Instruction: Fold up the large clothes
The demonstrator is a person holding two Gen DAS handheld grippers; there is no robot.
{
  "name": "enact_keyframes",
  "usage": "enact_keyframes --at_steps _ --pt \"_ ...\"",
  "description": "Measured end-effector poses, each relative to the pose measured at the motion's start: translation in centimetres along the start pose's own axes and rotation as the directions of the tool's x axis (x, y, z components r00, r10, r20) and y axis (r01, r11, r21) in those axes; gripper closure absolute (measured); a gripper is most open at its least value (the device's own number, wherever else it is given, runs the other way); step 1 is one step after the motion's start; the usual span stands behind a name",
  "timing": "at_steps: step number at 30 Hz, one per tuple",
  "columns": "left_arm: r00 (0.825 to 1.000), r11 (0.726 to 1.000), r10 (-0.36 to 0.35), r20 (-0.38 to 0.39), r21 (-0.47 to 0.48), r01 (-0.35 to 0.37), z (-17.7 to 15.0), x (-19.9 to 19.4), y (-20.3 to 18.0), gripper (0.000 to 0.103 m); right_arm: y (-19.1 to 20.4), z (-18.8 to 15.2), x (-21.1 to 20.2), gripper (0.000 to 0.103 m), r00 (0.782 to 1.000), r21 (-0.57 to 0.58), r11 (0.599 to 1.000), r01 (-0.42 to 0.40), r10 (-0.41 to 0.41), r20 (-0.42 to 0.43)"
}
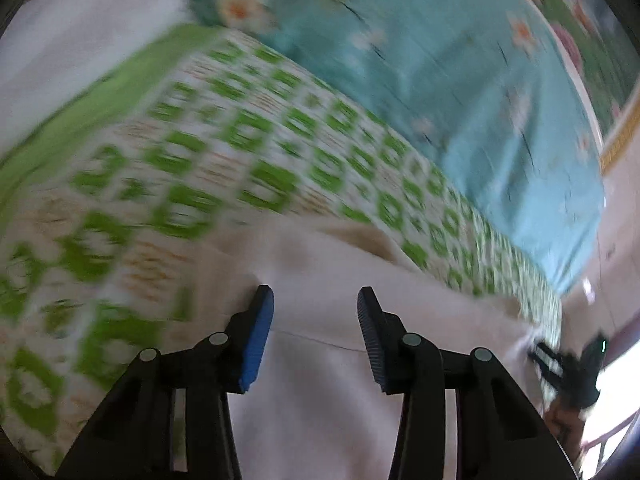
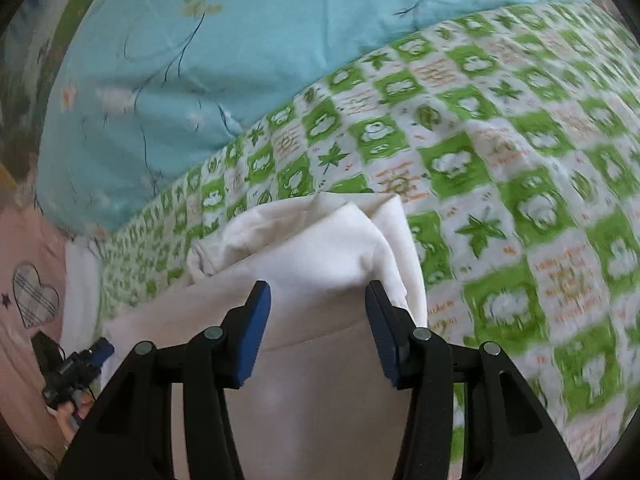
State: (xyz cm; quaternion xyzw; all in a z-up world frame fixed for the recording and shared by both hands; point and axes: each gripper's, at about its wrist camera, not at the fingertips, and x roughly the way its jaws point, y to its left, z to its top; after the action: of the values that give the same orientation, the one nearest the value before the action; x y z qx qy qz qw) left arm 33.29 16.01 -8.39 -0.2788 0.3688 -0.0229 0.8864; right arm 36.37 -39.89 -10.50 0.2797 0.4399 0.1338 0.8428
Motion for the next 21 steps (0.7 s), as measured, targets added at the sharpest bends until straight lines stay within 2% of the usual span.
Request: enact_keyframes --at_steps 2,5,14,21 --pt "0.999 0.999 -0.015 0.029 -0.051 0.017 -0.6 -1.9 1.2 0.053 0.5 -0.8 -1.5 0.052 1.000 -0.002 1.000 0.001 -0.001 0.014" --pt "0.999 0.999 -0.017 0.037 -0.050 0.019 -2.4 -4.7 0.9 0.049 1.4 -2.5 -3.2 0.052 0.999 -0.004 0.999 -0.044 0.044 0.013" --pt "0.989 0.988 -0.145 -0.038 -0.057 0.142 -11.9 -12.4 -1.4 0.038 4.6 -9.1 -6.1 0.052 0.991 -0.025 0.992 -0.126 0.124 -0.047" --pt "0.977 0.977 -0.190 -0.094 -0.116 0.179 -17.2 -13.9 -2.0 0.034 5.3 -12.5 -7.5 0.052 0.986 -0.008 0.989 -0.147 0.146 -0.082"
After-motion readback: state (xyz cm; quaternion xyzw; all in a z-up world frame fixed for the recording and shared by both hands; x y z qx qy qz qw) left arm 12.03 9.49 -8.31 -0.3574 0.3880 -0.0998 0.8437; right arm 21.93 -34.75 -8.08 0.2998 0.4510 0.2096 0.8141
